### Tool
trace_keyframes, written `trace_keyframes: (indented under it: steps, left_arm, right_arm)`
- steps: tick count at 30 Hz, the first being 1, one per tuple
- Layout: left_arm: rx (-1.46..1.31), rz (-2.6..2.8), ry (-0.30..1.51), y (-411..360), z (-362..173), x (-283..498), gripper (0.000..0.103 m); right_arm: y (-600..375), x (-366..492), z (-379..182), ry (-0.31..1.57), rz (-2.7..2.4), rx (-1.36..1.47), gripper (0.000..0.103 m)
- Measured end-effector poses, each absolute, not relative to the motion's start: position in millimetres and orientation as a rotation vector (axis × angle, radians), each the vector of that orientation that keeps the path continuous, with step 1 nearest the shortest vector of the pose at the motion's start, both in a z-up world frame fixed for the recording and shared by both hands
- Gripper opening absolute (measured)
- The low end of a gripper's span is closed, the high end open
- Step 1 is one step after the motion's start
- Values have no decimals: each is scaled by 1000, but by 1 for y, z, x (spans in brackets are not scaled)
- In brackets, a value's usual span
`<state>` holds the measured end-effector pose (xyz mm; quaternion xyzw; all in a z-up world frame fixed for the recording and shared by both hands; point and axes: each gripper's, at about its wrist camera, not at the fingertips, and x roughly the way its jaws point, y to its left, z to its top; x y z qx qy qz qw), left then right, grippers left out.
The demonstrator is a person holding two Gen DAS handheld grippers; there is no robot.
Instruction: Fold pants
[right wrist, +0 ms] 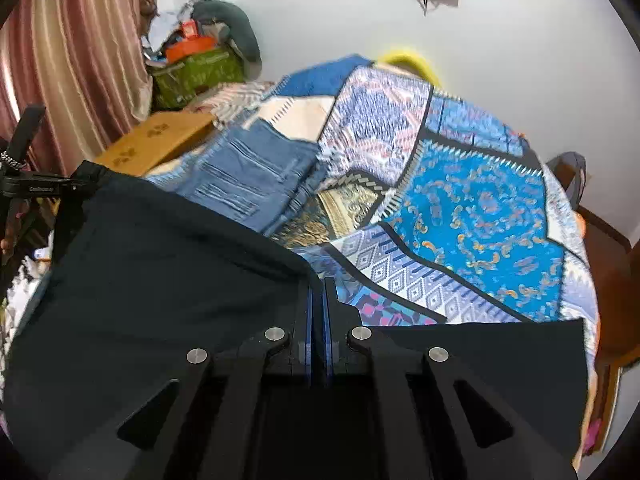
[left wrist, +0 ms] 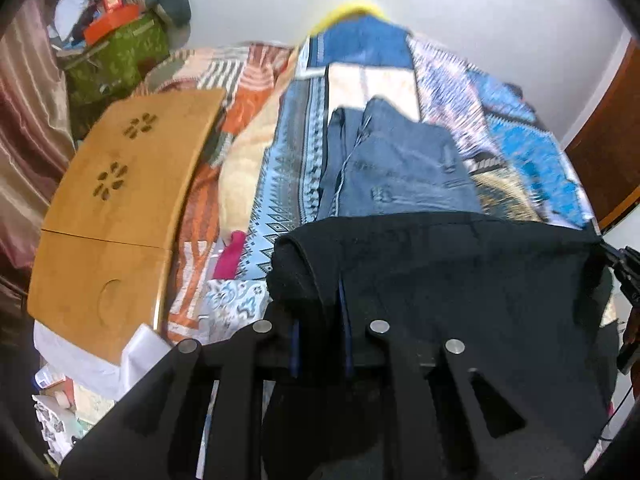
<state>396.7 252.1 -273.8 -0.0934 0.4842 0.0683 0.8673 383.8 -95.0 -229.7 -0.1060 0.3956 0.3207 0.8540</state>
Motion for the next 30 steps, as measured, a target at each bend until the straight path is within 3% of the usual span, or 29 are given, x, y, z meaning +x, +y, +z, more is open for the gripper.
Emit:
trace_keyframes:
  steps: [8,15,22,30]
  left_arm:
    - [-138,100,923,229,-222,316,15]
    - [-143,79,915,222,-220,238,15]
    - [-117,93,976,214,-251,176,15]
    - [-114,163,1136,216,-328,139,11]
  right_arm:
    - [-116,315,-186,762,694,-209,3]
    - [-134,244,-171,750,710,-178,3]
    - [-138,180,-196,797,730,-185,4]
    - [-141,141,-244,892,703,-164,4]
